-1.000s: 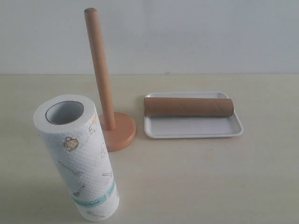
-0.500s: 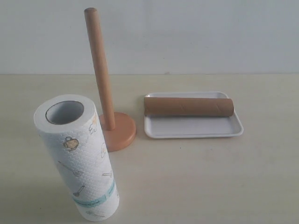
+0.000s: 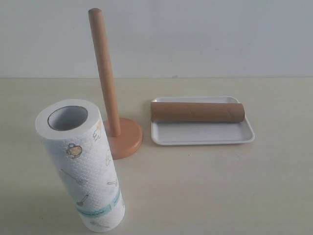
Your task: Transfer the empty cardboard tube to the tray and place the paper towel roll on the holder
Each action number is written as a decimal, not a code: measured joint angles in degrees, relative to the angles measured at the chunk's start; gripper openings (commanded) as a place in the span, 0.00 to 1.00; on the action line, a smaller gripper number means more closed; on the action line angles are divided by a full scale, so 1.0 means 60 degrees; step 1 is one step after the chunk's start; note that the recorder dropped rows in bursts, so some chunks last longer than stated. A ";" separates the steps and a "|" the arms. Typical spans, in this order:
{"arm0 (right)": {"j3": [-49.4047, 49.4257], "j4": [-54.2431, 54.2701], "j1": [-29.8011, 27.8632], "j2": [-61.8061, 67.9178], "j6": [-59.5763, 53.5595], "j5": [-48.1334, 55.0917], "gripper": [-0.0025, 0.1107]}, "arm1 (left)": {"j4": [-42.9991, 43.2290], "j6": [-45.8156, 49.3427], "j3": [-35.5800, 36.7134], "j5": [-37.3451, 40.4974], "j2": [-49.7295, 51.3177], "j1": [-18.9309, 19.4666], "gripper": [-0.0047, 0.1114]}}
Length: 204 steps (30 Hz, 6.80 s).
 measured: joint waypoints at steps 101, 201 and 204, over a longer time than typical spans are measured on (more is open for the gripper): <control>0.0041 -0.3305 0.0000 0.0000 0.4269 0.0001 0.02 | -1.2238 1.3109 -0.2456 0.5940 0.4062 0.0000 0.71; 0.0041 -0.3288 0.0000 0.0000 0.4269 -0.0050 0.02 | -1.4302 1.8775 -0.2370 0.6588 0.9493 0.0000 0.83; 0.0041 -0.3288 0.0000 0.0000 0.4269 -0.0050 0.02 | -1.4302 1.8754 -0.2463 0.6588 0.9493 0.0000 0.85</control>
